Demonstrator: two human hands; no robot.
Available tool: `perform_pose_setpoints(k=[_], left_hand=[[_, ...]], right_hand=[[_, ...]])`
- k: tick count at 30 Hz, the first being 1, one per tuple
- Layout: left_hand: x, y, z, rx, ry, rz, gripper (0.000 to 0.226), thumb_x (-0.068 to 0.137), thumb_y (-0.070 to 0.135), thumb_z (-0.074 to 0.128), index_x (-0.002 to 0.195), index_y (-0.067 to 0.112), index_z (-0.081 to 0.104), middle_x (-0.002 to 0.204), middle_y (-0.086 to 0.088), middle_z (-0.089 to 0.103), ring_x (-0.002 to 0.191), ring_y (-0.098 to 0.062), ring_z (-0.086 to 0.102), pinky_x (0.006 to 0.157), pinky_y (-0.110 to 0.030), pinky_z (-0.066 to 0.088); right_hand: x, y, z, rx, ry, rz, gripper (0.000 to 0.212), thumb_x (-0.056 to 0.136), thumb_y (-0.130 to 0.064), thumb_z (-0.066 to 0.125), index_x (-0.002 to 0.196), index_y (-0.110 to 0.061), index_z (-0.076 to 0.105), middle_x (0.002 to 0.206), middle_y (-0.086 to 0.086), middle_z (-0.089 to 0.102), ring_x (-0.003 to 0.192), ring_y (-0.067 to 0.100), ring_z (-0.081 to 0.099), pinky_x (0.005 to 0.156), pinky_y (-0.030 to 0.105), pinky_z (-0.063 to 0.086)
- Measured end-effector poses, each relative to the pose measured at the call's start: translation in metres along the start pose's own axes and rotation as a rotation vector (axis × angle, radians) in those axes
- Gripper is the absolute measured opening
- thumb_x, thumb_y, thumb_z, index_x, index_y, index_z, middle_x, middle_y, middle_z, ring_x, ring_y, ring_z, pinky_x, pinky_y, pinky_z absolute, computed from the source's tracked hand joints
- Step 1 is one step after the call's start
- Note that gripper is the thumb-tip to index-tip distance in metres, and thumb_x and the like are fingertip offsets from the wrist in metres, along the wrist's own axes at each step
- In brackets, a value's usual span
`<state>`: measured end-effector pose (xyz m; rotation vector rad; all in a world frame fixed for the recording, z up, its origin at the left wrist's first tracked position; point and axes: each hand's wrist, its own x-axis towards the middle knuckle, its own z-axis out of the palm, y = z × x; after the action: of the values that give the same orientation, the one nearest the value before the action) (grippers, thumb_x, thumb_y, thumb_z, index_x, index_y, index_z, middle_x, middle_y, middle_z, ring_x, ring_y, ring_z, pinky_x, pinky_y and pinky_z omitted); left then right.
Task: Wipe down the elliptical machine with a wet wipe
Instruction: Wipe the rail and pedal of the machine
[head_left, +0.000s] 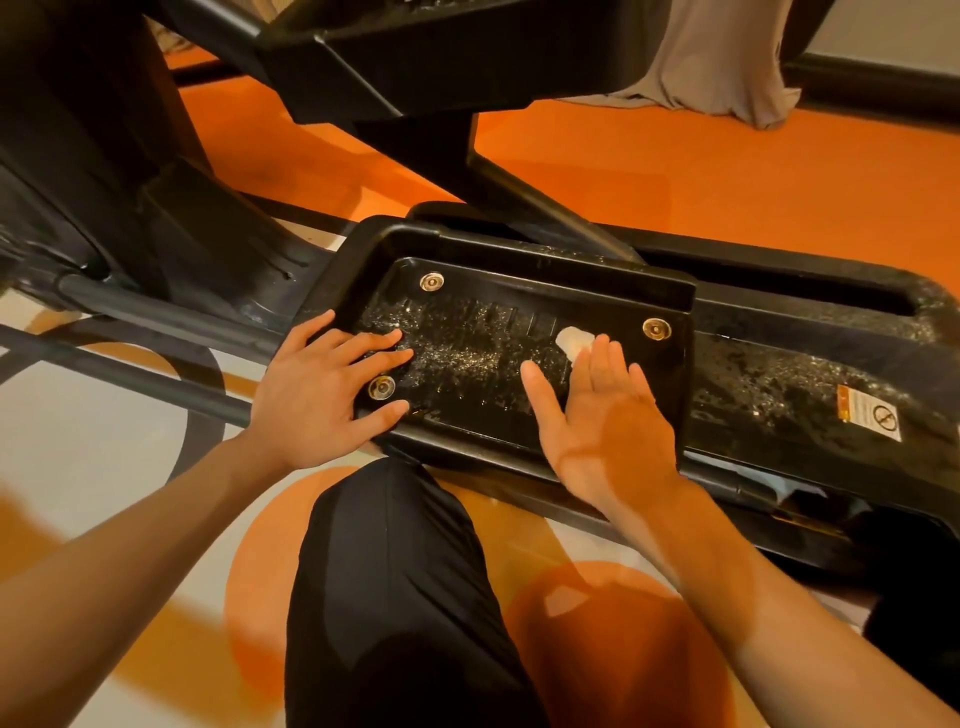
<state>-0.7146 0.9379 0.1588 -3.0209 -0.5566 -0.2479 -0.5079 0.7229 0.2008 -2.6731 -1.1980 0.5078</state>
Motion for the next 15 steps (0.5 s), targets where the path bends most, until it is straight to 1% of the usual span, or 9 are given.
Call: perform_pose_setpoints(k=[2,4,5,7,9,11,12,13,15], left_hand=[[-0.001,0.001,0.000,-0.004,-0.001,0.000,0.073,0.102,0.072,0.023,0.140,0.026,0.065,0.144,0.003,0.063,0.118,-0.023,0.066,0.122,-0.050,0.027],[0.000,0.001,0.000,0.001,0.011,0.002,0.073,0.102,0.071,0.023,0.139,0.026,0.066,0.143,0.002,0.064,0.117,-0.024,0.067,0.121,-0.051,0.028],[0.000,0.002,0.000,0.002,0.014,0.004,0.073,0.102,0.071,0.023,0.139,0.025,0.066,0.143,0.002,0.064,0.116,-0.024,0.067,0.121,-0.051,0.028],[0.000,0.002,0.000,0.003,0.014,0.007,0.073,0.102,0.071,0.023,0.138,0.025,0.067,0.142,0.001,0.065,0.115,-0.024,0.068,0.120,-0.051,0.029],[0.000,0.001,0.000,0.005,0.002,-0.001,0.074,0.102,0.072,0.022,0.139,0.026,0.067,0.143,0.002,0.064,0.116,-0.023,0.067,0.121,-0.050,0.028],[0.000,0.000,0.000,0.008,-0.023,-0.009,0.075,0.101,0.073,0.021,0.139,0.027,0.066,0.144,0.004,0.063,0.118,-0.022,0.066,0.122,-0.049,0.026],[0.000,0.000,0.000,0.009,-0.026,-0.010,0.075,0.101,0.073,0.021,0.139,0.027,0.066,0.144,0.004,0.063,0.118,-0.022,0.066,0.122,-0.049,0.026],[0.000,0.000,-0.001,0.010,-0.023,-0.010,0.075,0.101,0.073,0.021,0.139,0.027,0.066,0.144,0.004,0.063,0.118,-0.022,0.066,0.122,-0.049,0.026],[-0.001,0.000,-0.001,0.007,-0.015,-0.009,0.075,0.101,0.073,0.021,0.139,0.027,0.067,0.144,0.004,0.063,0.117,-0.022,0.066,0.122,-0.049,0.027]], right_hand=[[-0.021,-0.006,-0.005,0.006,-0.034,-0.012,0.114,0.085,-0.080,-0.014,0.157,-0.005,0.032,0.165,0.011,0.027,0.152,0.027,0.026,0.123,0.043,0.029],[-0.053,-0.013,-0.007,-0.047,-0.121,-0.050,0.109,0.084,-0.078,-0.017,0.162,-0.010,0.019,0.169,0.005,0.014,0.156,0.023,0.014,0.128,0.039,0.017],[-0.062,-0.015,-0.009,-0.073,-0.175,-0.061,0.113,0.079,-0.077,-0.024,0.163,-0.013,0.017,0.170,0.003,0.012,0.156,0.021,0.011,0.129,0.037,0.011],[-0.061,-0.011,-0.010,-0.050,-0.231,-0.060,0.121,0.072,-0.077,-0.030,0.162,-0.016,0.023,0.170,0.002,0.013,0.157,0.018,0.011,0.129,0.036,0.004],[-0.045,-0.005,-0.008,0.038,-0.203,-0.087,0.117,0.079,-0.082,-0.024,0.161,-0.013,0.024,0.170,0.005,0.016,0.156,0.022,0.013,0.129,0.041,0.007],[-0.020,-0.002,-0.007,0.090,-0.114,-0.033,0.103,0.089,-0.081,-0.003,0.161,-0.011,0.021,0.168,0.007,0.020,0.154,0.025,0.019,0.126,0.044,0.019],[-0.005,0.000,-0.009,0.089,-0.092,0.004,0.100,0.091,-0.079,0.003,0.162,-0.009,0.019,0.168,0.008,0.020,0.154,0.026,0.019,0.126,0.044,0.020],[0.010,0.001,-0.011,0.078,-0.108,0.018,0.105,0.088,-0.080,0.000,0.162,-0.008,0.016,0.169,0.010,0.016,0.155,0.028,0.015,0.127,0.045,0.016],[0.031,0.001,-0.015,0.011,-0.153,-0.001,0.130,0.067,-0.087,-0.027,0.163,-0.007,0.011,0.170,0.017,0.008,0.157,0.032,0.006,0.128,0.049,0.008]])
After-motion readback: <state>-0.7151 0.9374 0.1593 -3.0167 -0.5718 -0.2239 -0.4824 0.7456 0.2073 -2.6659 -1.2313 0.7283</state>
